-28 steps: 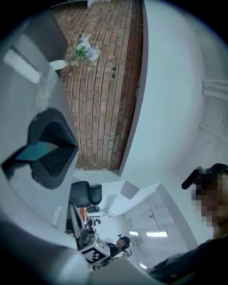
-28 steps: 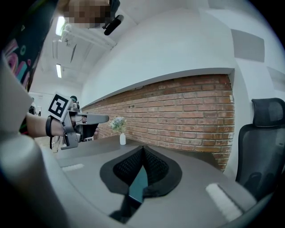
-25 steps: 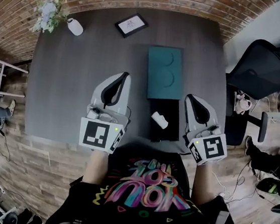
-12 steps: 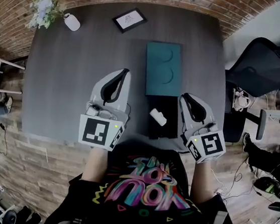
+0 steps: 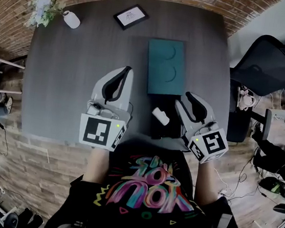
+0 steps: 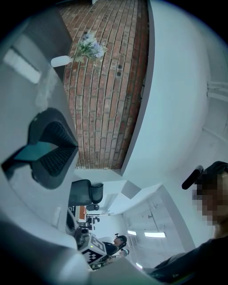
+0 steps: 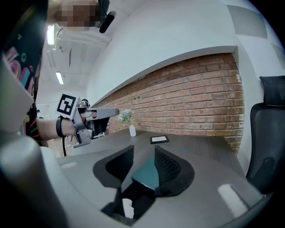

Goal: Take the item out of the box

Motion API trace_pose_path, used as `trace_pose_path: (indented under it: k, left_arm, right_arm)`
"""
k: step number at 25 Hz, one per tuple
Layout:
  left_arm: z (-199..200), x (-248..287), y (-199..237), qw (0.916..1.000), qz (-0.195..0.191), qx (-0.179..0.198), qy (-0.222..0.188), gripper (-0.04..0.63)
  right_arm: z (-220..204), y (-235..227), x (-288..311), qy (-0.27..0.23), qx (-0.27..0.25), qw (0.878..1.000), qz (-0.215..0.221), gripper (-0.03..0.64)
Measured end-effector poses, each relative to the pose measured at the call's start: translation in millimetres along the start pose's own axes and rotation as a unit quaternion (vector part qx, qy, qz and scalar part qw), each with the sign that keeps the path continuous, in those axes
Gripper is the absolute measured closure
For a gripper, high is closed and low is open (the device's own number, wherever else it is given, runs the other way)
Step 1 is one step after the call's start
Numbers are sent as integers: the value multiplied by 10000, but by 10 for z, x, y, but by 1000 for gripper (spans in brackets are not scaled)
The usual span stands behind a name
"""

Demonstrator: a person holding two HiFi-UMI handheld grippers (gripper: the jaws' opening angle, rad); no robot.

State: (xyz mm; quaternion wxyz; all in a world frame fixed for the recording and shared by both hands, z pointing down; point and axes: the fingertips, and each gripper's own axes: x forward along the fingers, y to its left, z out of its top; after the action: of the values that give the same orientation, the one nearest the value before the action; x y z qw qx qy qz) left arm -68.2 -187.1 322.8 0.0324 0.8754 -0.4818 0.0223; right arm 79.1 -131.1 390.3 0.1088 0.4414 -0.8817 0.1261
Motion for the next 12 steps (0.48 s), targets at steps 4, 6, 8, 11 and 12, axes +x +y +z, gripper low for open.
trace_pose_path:
  k: [4,6,8,11,12]
  left_arm:
    - [9,1,20,10000,24,-6,-7,595]
    - [14,-7,36,10000,50,-18,-14,595]
    - [8,-15,42,10000,61,-24,-11,595]
    - [-22,-35,55,10000,76,-54,7,595]
    - [-33,-42,57,9999,86,-68,15,595]
  right_arm:
    - [-107,24,42,159,4,9998,77,466]
    - [-173,44,75,259,4,9996,113,460]
    - [-249,65,101,371,-14,9992,144,457]
    - [-402,104,145,586,-139,9980,193,456]
    - [-461,116,158,667,-194,9974,216,456]
